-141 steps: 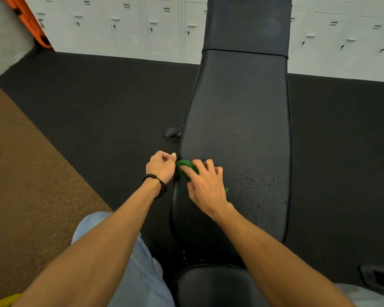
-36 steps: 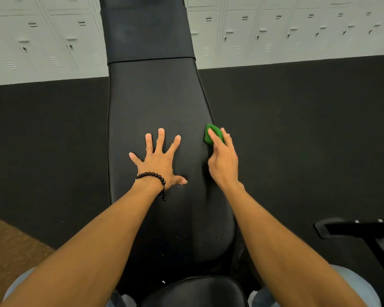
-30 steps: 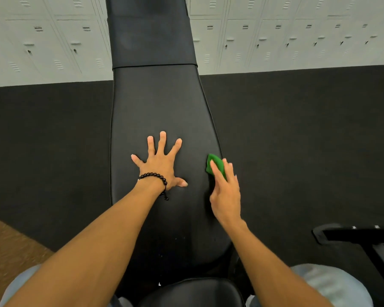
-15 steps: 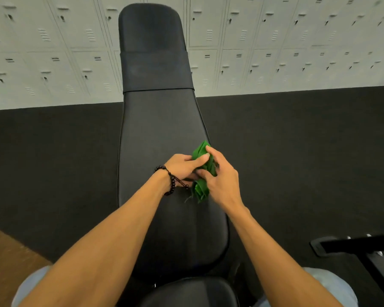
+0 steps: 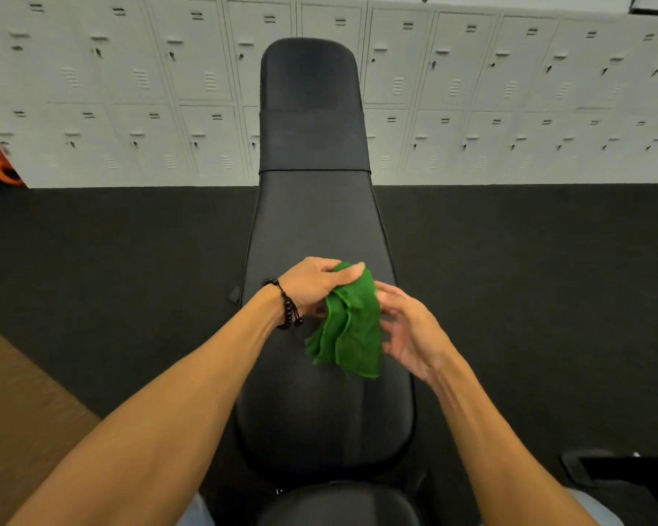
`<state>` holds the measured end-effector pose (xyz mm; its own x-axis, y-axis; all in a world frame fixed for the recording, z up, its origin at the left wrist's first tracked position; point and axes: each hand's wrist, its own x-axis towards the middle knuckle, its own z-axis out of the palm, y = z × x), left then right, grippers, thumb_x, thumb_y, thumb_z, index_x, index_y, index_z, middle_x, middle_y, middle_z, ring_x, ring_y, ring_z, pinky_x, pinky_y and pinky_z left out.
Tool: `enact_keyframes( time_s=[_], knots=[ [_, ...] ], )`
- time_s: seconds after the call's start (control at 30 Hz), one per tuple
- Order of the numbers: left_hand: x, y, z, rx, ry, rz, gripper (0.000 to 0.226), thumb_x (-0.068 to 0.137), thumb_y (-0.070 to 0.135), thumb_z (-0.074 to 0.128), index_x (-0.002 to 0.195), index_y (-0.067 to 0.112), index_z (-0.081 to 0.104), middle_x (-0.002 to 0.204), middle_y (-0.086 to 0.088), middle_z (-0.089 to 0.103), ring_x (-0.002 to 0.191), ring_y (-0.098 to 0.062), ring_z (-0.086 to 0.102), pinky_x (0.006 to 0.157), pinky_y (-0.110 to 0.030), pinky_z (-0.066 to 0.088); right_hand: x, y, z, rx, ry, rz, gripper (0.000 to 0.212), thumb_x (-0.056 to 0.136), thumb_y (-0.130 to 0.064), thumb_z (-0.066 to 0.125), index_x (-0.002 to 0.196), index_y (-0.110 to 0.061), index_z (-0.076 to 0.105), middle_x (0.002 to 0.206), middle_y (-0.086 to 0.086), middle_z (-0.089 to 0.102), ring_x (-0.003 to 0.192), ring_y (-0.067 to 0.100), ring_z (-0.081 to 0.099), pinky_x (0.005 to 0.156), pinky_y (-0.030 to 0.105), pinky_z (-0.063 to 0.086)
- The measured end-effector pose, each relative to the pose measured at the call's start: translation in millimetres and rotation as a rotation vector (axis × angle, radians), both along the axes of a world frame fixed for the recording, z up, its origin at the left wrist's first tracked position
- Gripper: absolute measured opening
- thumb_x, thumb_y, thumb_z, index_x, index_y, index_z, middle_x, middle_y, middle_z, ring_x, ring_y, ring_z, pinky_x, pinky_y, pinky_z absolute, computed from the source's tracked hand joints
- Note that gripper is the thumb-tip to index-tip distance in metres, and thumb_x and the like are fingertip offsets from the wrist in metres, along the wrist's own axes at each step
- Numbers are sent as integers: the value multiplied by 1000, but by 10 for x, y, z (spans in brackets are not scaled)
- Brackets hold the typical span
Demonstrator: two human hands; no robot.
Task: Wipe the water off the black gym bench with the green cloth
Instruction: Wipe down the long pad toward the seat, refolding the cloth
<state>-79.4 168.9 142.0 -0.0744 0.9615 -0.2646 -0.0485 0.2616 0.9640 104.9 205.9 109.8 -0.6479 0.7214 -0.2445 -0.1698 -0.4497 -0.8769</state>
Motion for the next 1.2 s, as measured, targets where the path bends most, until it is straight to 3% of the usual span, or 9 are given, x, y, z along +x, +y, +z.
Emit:
enact_keyframes(
  time_s=[0.1,0.23,0.37,0.53,0.63,0.77,0.9,1.07,1.2],
  knots=[
    [-85,-48,36,18,-71,34,56,86,47,69,111,-3,67,100,-18,71,85,-26,69,84,-40,57,-82,-108,2,-2,-18,172,39,90,-22,65,125,-5,62,115,16,71,100,28,70,81,44,59],
    [-143,-253,-182,-151,-256,70,84,78,75,53,130,9,61,119,-18,69,110,-32,67,91,-49,55,-277,-171,-16,-34,36,-45,30,91,-7,66,120,-2,60,111,18,72,96,28,73,84,44,60],
    [-29,-382,-573,-187,-211,171,77,84,21,77,147,33,34,120,-12,68,95,-24,72,77,-44,60,-286,-184,-262,143,-327,-243,47,87,-13,76,120,-12,43,101,17,73,81,20,75,70,33,60],
    [-77,-360,-664,-43,-158,83,55,84,-5,70,135,9,56,114,-15,69,101,-24,68,88,-37,58,-78,-132,-460,382,-414,61,75,73,-18,88,135,-29,48,116,-1,69,104,15,69,90,30,55],
    [-136,-392,-674,-25,203,-86,63,73,4,84,130,15,61,118,-5,69,107,-16,67,94,-32,54,-77,-133,-421,703,-695,143,49,69,-26,90,111,-30,65,101,-11,67,92,8,66,74,12,47],
    [-187,-400,-653,38,653,-264,25,76,31,83,96,19,74,88,-1,68,79,-12,62,79,-30,51,13,-80,-441,813,-682,83,20,71,-40,87,81,-28,74,89,-1,56,84,12,60,71,21,46],
    [-169,-434,-630,-23,111,-138,9,85,7,73,80,12,68,78,0,67,76,-14,64,72,-24,51,-63,-184,-527,294,-316,5,42,73,-36,82,104,-13,65,108,12,72,96,20,71,78,35,57],
    [-172,-344,-596,-161,-215,143,14,91,3,63,105,2,67,101,-15,72,87,-22,72,73,-34,60,-282,-345,-547,799,-439,-8,87,66,-57,84,139,-34,41,134,-17,41,121,-7,48,94,13,46],
    [-300,-325,-457,-229,-266,-25,33,98,25,57,123,4,63,117,-14,70,107,-24,67,91,-42,55,-489,-280,-647,997,-465,-16,75,83,-20,79,147,-31,42,136,-17,47,123,-10,47,100,12,42]
  ],
)
